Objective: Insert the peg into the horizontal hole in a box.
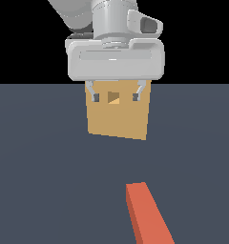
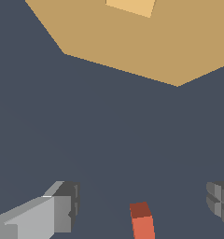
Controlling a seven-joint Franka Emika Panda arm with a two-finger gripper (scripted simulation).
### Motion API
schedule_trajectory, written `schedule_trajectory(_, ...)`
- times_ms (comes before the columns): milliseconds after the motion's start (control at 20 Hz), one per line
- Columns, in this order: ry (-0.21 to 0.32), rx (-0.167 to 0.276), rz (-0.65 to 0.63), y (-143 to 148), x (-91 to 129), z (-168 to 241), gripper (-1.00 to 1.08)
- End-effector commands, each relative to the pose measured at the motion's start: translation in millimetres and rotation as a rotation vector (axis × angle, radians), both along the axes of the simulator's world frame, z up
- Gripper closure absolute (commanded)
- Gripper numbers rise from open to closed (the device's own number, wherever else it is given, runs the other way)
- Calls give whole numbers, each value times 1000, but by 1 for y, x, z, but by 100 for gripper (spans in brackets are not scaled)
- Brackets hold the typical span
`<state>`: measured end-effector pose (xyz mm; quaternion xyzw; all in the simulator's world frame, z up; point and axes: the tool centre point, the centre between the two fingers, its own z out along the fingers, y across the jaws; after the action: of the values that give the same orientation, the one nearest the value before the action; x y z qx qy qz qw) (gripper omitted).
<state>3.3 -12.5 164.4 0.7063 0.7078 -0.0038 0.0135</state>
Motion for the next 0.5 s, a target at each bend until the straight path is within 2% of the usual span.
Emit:
schedule_trajectory(0, 0, 0, 0, 0, 0, 0, -92)
schedule_trajectory(200, 0, 0, 2, -5, 0, -2, -92)
schedule_trajectory(450, 1, 2, 11, -24, 2, -8, -92)
